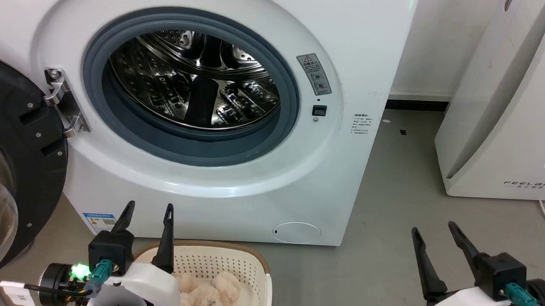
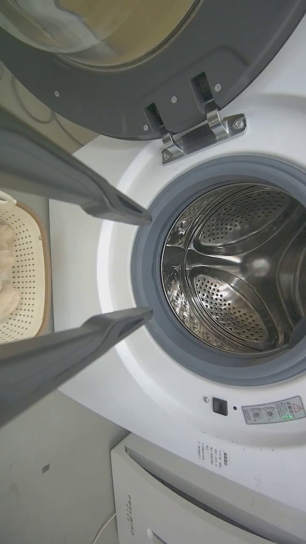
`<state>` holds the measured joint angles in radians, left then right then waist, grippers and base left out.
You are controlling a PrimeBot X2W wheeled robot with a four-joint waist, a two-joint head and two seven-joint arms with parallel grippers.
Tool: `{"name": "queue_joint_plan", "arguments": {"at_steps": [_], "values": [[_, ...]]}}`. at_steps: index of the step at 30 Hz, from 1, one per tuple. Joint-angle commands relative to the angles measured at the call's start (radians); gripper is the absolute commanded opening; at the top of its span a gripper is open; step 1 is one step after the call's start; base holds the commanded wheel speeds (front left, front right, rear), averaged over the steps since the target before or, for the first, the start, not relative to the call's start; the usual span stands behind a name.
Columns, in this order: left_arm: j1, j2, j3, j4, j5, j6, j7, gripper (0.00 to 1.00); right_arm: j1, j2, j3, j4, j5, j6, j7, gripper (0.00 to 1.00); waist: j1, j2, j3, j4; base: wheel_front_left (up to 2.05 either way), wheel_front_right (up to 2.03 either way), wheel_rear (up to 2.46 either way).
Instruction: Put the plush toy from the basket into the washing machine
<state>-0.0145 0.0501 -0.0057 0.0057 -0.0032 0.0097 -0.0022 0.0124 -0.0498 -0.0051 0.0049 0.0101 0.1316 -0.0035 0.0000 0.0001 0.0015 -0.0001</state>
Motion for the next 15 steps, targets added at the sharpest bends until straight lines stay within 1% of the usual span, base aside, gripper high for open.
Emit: {"name": "queue_joint_plan", "arguments": {"at_steps": [1,15], "values": [[-0.002,0.0,-0.004,0.002,-0.005,0.009,-0.012,1.0,0.0,0.0,-0.008,-0.005,0.009,0.0,-0.011,1.0,0.0,-0.0001,0.001,0.0,0.0,0.0,0.0],[-0.038,0.003,-0.022,0.049,-0.005,0.023,-0.041,1.0,-0.01,0.0,-0.035,-0.018,0.044,0.0,-0.04,1.0,0.0,-0.0001,0.027,0.0,0.0,0.0,0.0]]}}
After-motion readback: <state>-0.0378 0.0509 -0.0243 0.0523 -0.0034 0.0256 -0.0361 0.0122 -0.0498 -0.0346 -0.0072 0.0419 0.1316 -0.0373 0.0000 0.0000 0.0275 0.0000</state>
